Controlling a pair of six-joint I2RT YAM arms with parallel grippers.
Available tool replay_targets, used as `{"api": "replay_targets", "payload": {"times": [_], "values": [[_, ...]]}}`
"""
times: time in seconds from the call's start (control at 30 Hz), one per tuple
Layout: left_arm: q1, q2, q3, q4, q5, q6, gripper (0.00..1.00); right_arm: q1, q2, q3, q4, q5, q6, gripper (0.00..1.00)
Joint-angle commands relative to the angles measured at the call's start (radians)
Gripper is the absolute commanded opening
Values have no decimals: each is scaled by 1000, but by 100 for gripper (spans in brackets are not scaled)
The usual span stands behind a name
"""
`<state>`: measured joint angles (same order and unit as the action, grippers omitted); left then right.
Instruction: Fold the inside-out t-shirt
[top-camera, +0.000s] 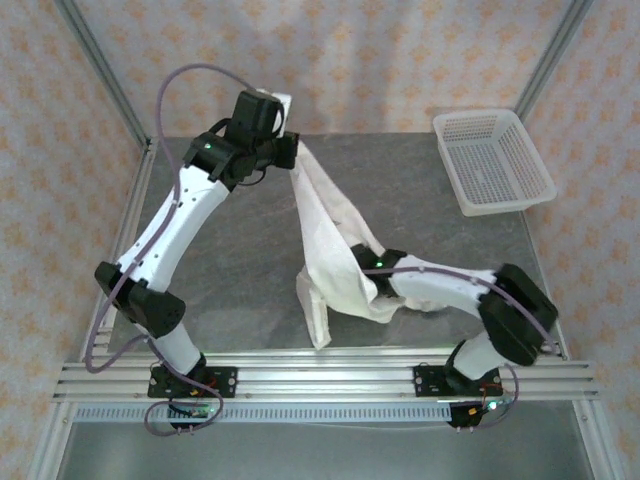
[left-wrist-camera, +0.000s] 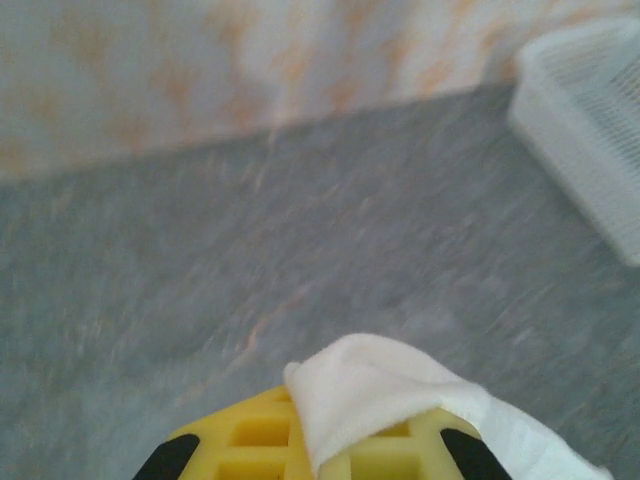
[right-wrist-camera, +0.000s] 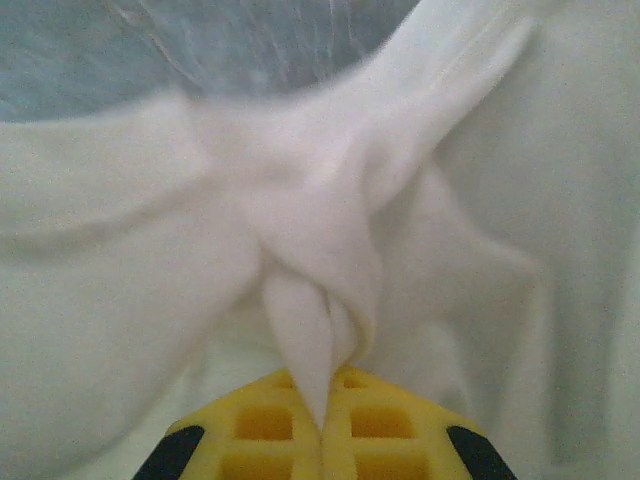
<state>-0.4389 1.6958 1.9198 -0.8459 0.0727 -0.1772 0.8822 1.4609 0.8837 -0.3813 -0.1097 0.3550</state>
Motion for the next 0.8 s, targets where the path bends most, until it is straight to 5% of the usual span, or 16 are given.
{"api": "replay_targets", "payload": {"times": [0.0, 0.33, 0.6, 0.77], "values": [[37, -50, -200, 74, 41, -71, 0, -8, -160, 5, 24, 77, 30, 0], [74, -301, -782, 330, 140, -115, 0, -164, -326, 159, -77, 43, 99, 0], [176, -198, -805, 242, -42, -215, 0, -276, -425, 289, -23, -171, 231, 0], [236, -136, -796, 272, 52, -244, 0, -345, -447, 307, 65, -358, 340, 0]]}}
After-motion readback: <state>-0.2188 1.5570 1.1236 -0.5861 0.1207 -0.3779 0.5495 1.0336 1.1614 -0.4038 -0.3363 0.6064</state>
